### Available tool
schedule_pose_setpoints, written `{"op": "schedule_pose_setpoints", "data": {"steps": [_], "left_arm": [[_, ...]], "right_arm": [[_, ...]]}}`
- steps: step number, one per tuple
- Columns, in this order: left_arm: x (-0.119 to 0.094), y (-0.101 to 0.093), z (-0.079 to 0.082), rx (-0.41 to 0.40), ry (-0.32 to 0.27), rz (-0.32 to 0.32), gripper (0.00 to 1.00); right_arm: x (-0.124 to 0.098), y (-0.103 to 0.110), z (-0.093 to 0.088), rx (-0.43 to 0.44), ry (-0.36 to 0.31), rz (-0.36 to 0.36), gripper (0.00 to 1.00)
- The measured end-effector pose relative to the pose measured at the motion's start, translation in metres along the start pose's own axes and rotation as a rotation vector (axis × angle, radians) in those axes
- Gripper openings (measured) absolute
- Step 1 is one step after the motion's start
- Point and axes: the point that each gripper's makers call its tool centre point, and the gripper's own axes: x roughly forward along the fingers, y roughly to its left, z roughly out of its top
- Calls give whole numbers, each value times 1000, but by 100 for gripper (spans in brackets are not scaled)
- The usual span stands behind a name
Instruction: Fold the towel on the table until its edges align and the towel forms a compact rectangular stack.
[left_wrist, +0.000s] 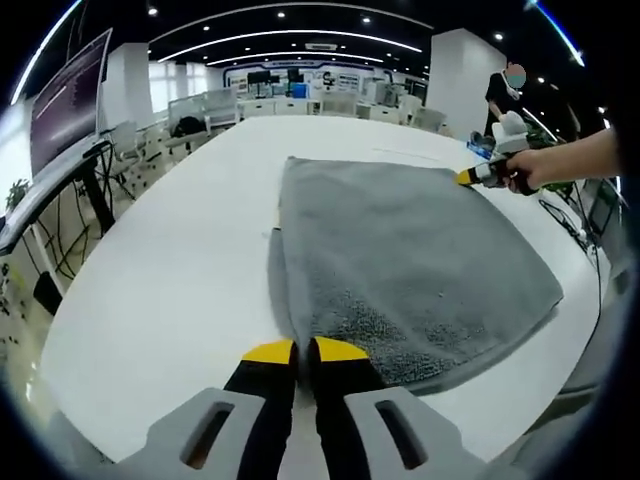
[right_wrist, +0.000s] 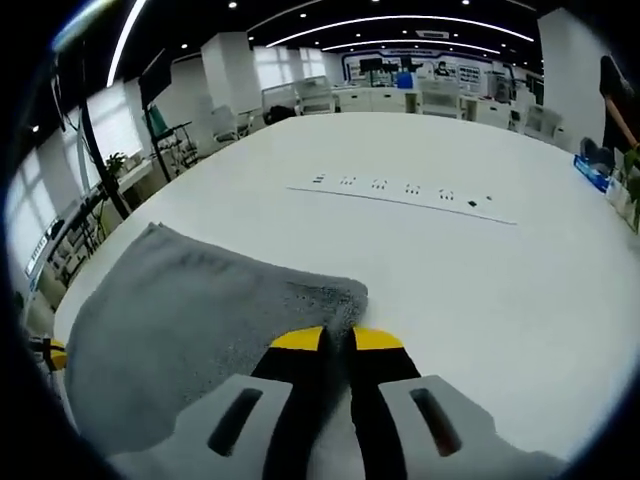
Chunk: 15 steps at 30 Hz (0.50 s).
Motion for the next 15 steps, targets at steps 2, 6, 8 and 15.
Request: {"op": "schedule_pose_setpoints", "data": {"steps": [2,6,8,15], "left_arm": [[1,-1,1,-4,-12,-20,6],[1,-6,4,7,-19,-37,6],[3,-6,5,16,-19,-45,6],[8,-15,8,48,-18,-74,5]], "right_arm": [[0,0,0,-21,5,11,5],[-1,-1,0,-31,12,24,4],[-1,-5,0,-3,9,19,4],[-4,-21,-3,32,10,8,4]]}}
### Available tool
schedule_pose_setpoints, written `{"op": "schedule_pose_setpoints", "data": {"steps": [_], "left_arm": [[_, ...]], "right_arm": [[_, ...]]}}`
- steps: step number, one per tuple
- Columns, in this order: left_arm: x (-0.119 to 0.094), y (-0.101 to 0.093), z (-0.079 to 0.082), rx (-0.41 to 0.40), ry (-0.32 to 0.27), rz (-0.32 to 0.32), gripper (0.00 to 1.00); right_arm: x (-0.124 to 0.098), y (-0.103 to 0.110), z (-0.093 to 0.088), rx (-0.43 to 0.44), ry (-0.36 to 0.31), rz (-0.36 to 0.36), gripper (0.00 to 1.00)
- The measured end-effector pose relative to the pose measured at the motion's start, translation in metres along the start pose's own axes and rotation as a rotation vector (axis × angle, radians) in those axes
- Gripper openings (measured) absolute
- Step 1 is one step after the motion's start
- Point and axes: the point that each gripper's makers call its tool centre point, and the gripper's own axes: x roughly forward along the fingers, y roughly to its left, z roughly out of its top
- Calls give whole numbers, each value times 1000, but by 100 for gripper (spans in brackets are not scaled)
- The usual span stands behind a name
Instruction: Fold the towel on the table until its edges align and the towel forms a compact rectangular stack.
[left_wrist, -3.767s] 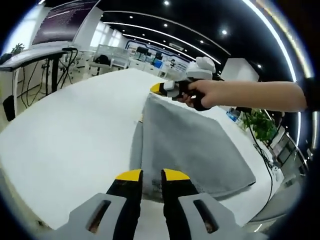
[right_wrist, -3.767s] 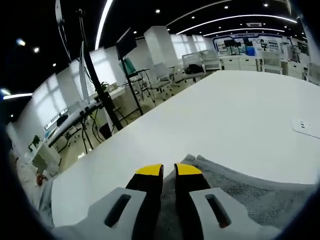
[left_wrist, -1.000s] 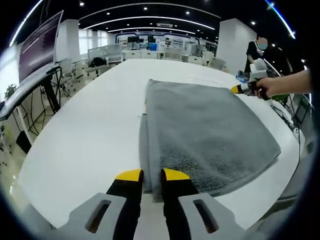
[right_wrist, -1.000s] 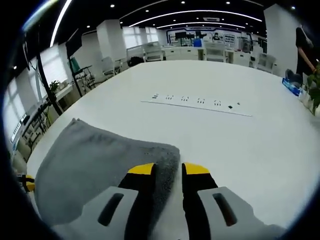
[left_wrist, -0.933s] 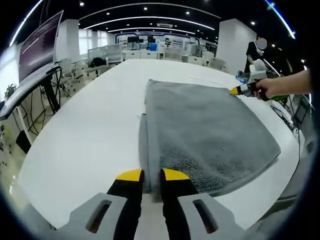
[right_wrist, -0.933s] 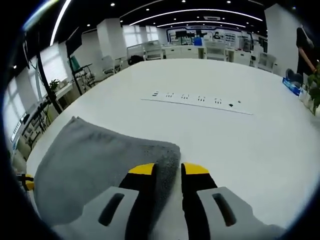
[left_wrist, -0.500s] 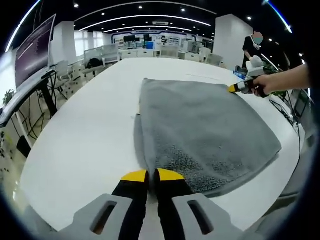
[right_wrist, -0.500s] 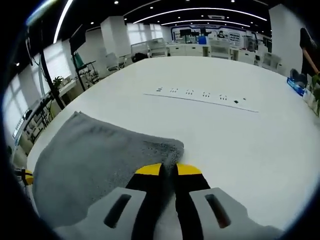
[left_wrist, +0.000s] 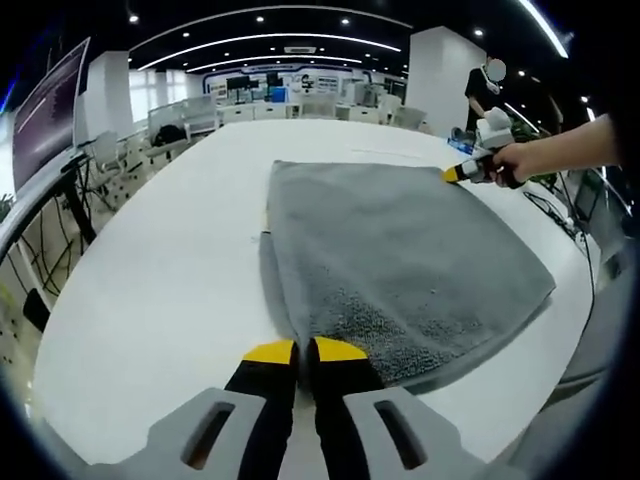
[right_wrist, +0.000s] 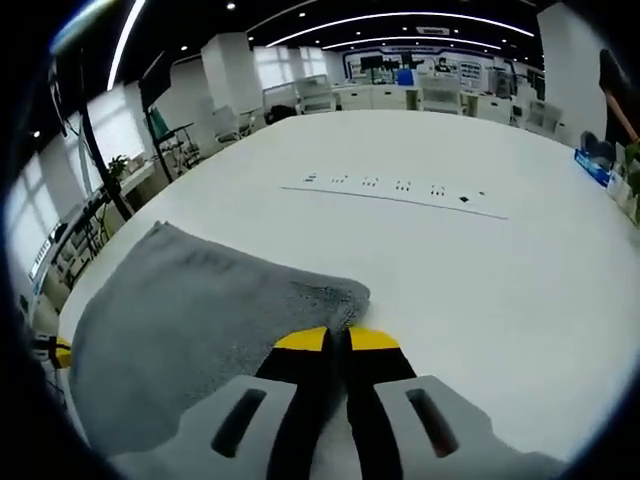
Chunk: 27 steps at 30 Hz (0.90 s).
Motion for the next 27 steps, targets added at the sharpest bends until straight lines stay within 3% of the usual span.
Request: {"op": "schedule_pose_setpoints", "data": {"steps": [15,20,27], "left_arm": [[15,-62,15,111,20,-112,5],[18,-88,20,133,33,-146,5],[22,-110,22,147,53,-164,5]], "right_arm": [[-21,-45,-11,-40,24,-63,4],[-33,-72,-16,-24,29,-86,4],[-46,-80,-18,-18,2,-77,4]]}}
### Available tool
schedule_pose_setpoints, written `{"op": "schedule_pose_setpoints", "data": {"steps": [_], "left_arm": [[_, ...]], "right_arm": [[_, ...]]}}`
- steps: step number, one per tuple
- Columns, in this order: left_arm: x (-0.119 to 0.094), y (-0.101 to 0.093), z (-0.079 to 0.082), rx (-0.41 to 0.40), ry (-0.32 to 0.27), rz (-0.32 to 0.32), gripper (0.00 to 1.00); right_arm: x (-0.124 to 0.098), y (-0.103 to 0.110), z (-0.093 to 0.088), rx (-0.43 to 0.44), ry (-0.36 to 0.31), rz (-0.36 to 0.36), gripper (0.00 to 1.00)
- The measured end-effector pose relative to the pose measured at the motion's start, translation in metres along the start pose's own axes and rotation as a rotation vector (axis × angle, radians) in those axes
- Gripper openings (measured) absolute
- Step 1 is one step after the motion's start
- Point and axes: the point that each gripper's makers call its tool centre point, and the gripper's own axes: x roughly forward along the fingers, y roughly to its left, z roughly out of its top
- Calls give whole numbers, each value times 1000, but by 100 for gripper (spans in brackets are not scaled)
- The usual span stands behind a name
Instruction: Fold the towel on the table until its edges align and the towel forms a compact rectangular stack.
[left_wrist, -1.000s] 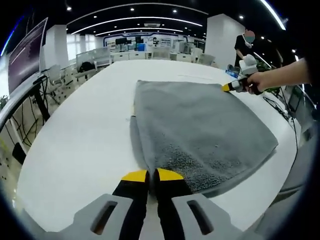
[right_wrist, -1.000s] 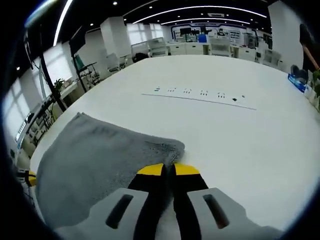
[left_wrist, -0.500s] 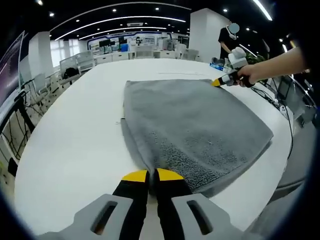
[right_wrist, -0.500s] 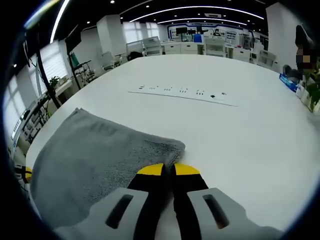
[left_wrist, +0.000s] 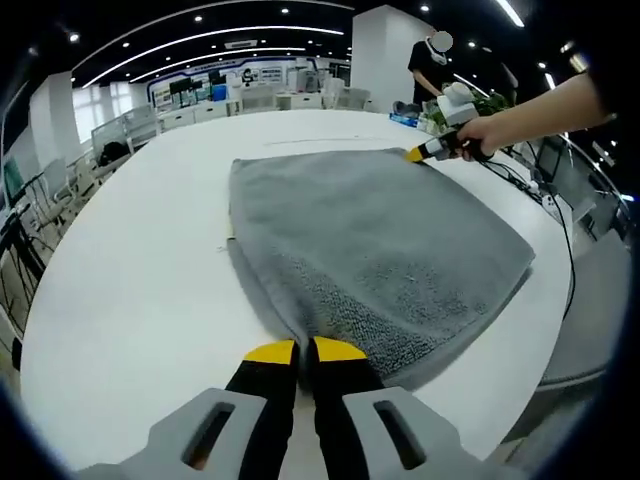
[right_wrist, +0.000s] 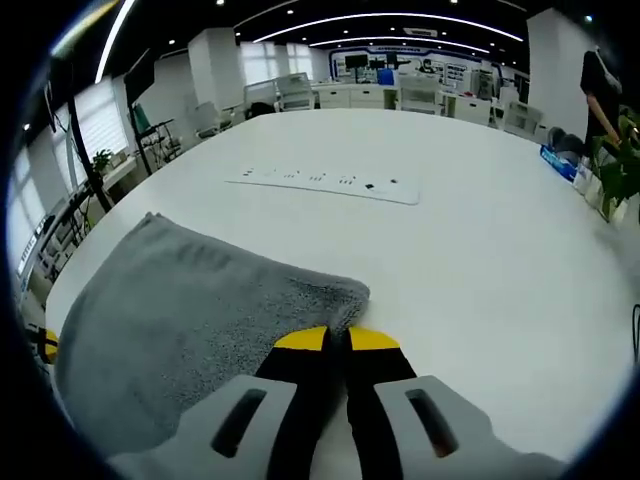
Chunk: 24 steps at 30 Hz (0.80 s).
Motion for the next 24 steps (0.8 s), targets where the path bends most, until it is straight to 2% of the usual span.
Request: {"op": "schedule_pose_setpoints", "data": {"steps": [14,24], "left_arm": [[8,-18,4,-10,4,32,5],[16,-35,9,-2,2,22,5]], "right_arm": [[-8,-4,0,-58,-21,57,3],[-16,-28,-3,-57,-21,56,3]]}}
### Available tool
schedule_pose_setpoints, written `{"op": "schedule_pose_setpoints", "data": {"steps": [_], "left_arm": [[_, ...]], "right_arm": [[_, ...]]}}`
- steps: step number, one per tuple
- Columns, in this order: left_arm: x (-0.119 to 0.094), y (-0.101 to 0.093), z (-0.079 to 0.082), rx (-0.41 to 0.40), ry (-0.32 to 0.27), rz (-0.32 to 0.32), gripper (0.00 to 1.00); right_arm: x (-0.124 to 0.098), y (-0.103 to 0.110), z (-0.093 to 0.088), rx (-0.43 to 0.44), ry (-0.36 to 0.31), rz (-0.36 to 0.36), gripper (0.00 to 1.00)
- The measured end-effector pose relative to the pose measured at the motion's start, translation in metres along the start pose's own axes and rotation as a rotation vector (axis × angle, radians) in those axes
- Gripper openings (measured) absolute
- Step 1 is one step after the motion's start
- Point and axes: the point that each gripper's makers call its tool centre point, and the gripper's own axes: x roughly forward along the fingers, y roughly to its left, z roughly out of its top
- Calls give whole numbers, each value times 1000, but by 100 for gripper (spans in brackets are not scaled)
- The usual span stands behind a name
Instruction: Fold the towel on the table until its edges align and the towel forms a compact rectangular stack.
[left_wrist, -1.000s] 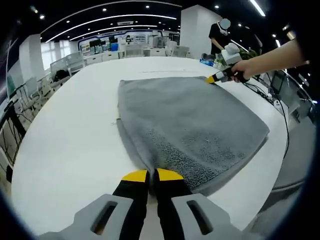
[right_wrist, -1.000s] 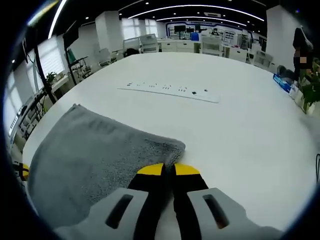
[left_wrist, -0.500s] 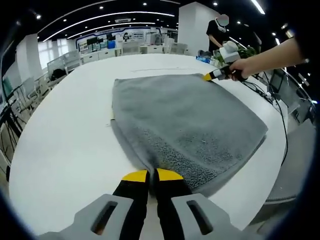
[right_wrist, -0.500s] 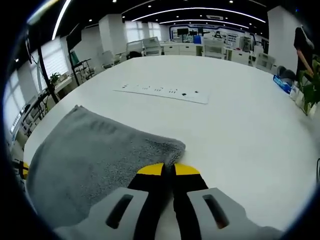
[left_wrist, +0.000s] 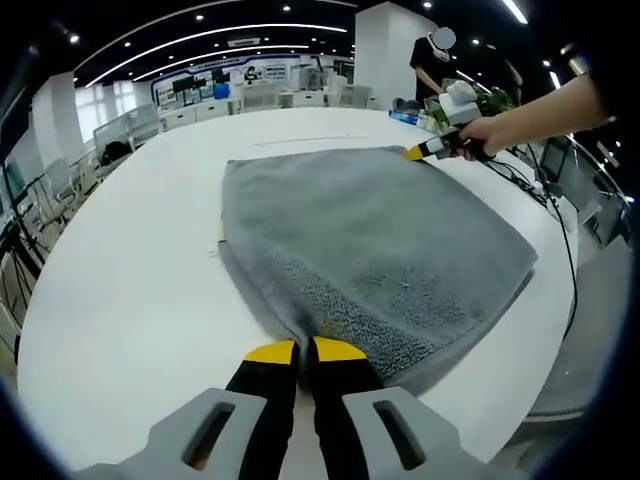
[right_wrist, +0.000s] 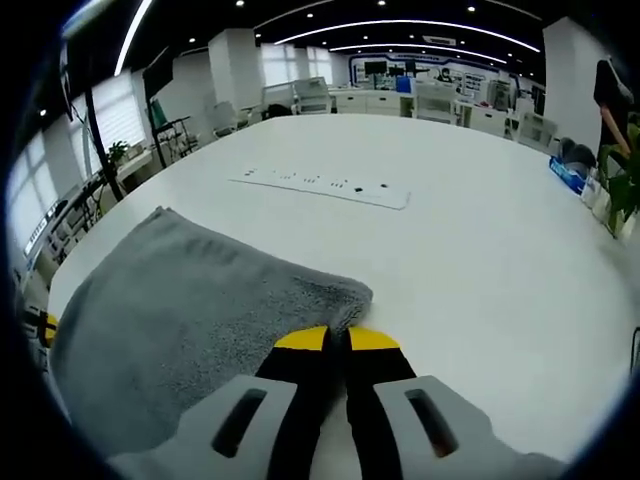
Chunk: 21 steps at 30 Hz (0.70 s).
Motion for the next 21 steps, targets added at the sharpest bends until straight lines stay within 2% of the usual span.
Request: {"op": "schedule_pose_setpoints", "data": {"steps": [10,21], "left_arm": [[9,-24,9,26,0,-31,5],[20,-46,19,53,-4,-67,5]], "right_arm": [[-1,-29,-4,10,-3,-18,3],[-11,-51,-6,17,-13,-29,4]]}}
